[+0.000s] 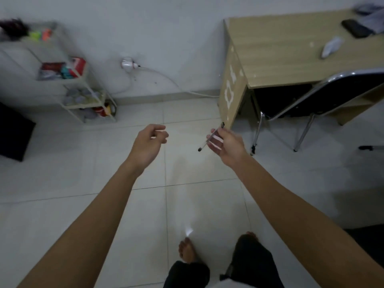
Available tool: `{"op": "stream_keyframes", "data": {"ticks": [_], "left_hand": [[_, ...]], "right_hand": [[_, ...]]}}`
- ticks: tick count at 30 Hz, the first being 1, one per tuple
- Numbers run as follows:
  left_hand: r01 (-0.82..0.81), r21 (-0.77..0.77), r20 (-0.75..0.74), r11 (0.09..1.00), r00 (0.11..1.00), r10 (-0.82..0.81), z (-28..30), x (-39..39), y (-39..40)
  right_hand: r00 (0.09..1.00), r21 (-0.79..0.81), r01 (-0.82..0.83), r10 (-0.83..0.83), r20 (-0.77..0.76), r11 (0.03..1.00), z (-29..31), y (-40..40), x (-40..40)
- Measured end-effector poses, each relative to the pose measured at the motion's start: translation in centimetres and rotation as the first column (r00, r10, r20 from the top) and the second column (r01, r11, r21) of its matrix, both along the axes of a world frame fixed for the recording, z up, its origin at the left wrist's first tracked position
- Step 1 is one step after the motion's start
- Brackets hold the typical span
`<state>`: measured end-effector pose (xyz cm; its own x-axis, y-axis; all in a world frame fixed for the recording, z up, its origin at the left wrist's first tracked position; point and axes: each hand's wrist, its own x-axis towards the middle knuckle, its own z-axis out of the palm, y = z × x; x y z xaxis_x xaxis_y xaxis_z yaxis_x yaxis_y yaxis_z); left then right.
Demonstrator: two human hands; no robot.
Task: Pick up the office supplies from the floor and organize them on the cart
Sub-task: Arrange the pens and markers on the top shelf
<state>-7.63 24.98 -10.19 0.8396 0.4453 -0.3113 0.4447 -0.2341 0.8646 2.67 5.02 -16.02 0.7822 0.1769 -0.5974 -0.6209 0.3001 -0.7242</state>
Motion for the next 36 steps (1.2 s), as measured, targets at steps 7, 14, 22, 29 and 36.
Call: {"op": "stream_keyframes", "data": {"ticks": [7, 14, 22, 29, 36], "left_hand": [[-0.043, 0.089, 0.078, 0.995, 0.996, 0.036, 5.8, -4.0, 8.1], [-0.127, 0.186, 0.109, 0.974, 0.988, 0.108, 6.1, -5.2, 17.5], [-0.137, 0.257, 0.076, 0.957, 0.990, 0.122, 5.6, 0.3, 29.1], [-0.221, 0.175, 0.139, 0.959, 0.970, 0.198, 6.0, 5.1, 40.3], [-0.246, 0.079, 0.106, 0.966, 0.966, 0.237, 2.5, 6.6, 52.5]], "right_hand": [[0.973, 0.153, -0.168, 0.140, 0.183, 0.974, 7.2, 7.0, -1.5], [0.968, 0.172, -0.202, 0.170, 0.187, 0.964, 9.0, 14.8, 0.1], [0.964, 0.225, -0.261, 0.239, 0.119, 0.939, 7.5, 27.2, 5.3], [0.934, 0.186, -0.352, 0.334, 0.124, 0.917, 5.9, 39.5, 9.9], [0.918, 0.148, -0.395, 0.382, 0.107, 0.907, 5.8, 51.9, 12.9]]}}
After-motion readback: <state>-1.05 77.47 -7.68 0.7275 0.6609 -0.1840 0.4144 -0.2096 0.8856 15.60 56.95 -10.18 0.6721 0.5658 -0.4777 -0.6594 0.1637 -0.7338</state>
